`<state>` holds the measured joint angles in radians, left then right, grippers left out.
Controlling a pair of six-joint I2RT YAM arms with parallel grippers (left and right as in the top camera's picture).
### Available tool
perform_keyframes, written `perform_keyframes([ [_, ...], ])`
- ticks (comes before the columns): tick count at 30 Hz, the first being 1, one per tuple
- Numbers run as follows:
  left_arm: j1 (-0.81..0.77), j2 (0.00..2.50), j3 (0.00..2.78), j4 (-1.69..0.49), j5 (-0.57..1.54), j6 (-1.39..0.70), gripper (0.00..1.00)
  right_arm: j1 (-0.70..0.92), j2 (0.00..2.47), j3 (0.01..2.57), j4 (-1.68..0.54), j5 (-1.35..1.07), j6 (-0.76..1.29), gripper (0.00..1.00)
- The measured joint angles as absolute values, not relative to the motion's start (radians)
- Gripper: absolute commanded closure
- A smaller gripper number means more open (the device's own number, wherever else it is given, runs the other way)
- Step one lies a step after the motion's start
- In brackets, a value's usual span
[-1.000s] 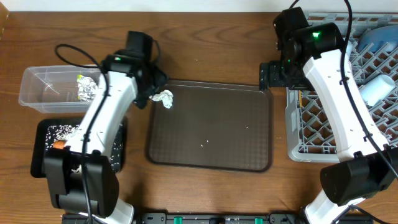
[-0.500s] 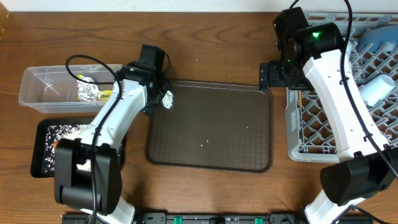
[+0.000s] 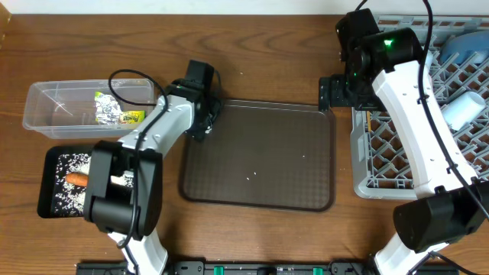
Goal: Sort waste into correct bins and load items into the dishwasher rack
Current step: 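Move the left gripper to the white tissue and grasp it, then carry the tissue left and release it into the clear bin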
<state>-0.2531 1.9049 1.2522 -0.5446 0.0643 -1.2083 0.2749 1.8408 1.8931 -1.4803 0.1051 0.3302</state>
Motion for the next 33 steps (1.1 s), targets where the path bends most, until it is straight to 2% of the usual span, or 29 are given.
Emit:
perform_keyframes([
  [10, -0.265, 1.916, 1.252, -0.538, 0.054, -1.208, 0.3, 0.275, 1.841, 1.893, -1.48, 0.105, 0.33, 0.01],
  [19, -0.264, 1.916, 1.252, -0.551, -0.016, -1.208, 0.31, 0.275, 1.841, 1.893, -1.48, 0.105, 0.33, 0.01],
  [28, -0.265, 1.916, 1.252, -0.553, -0.043, -1.207, 0.51, 0.275, 1.841, 1.893, -1.48, 0.105, 0.33, 0.01],
  [30, -0.265, 1.916, 1.252, -0.555, -0.044, -1.208, 0.59, 0.275, 1.841, 1.893, -1.48, 0.105, 0.33, 0.01],
  [33, -0.265, 1.916, 1.252, -0.566, -0.045, -1.205, 0.78, 0.275, 1.841, 1.893, -1.48, 0.105, 0.33, 0.01],
])
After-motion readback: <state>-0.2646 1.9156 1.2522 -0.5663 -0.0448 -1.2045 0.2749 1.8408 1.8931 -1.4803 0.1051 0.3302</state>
